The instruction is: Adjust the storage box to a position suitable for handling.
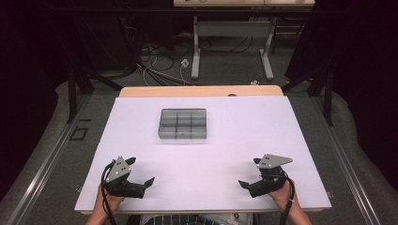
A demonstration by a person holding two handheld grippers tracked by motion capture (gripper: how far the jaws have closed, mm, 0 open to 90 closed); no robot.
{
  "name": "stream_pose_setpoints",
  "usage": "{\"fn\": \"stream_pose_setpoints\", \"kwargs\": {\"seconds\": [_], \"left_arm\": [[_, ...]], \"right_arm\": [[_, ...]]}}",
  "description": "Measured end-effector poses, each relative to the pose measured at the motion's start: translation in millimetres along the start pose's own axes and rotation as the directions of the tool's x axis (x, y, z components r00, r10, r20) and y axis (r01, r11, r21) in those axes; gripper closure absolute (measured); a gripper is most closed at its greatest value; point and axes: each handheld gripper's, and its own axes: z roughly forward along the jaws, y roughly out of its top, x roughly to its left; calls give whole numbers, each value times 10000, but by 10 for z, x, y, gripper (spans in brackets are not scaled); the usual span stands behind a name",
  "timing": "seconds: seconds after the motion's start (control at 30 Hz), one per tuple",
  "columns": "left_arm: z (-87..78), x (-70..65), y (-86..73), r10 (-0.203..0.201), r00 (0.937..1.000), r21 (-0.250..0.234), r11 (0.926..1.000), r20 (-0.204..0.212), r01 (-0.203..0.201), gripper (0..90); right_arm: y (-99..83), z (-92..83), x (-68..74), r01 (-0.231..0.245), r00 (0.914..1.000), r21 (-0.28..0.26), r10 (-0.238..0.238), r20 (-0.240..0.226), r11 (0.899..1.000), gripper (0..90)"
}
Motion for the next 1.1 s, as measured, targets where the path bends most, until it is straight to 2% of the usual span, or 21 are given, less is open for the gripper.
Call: {"fn": "stream_pose_setpoints", "kwargs": {"seconds": [0.13, 0.17, 0.57, 0.6, 0.9, 0.93, 1.1], "left_arm": [[7, 7, 4, 7, 10000, 79, 10000, -4, -7, 0], [20, -1, 6, -139, 9999, 169, 9998, 59, 138, 0], [148, -13, 76, -38, 9999, 440, 9990, 127, 32, 0], [167, 5, 101, 46, 9999, 492, 9988, 105, -52, 0], [223, 92, 186, -143, 9999, 384, 9992, -68, 145, 0], [234, 100, 198, -165, 9998, 356, 9992, -87, 168, 0], [303, 166, 261, -141, 9998, 421, 9990, -169, 148, 0]], "right_arm": [[1, 0, -3, 79, 10000, -11, -79, 13, 10000, 0], [1, -4, 0, 54, 10000, -4, -54, 30, 10000, 0], [-3, 4, -2, 2, 10000, 23, -2, 5, 10000, 0], [-7, 11, -2, -40, 10000, -24, 40, 15, 10000, 0], [-11, 22, -9, 2, 10000, 145, -1, -40, 9999, 0], [-13, 21, -2, -107, 9999, 159, 108, -38, 9998, 0], [-12, 21, -2, -75, 10000, 148, 75, -23, 9999, 0]]}}
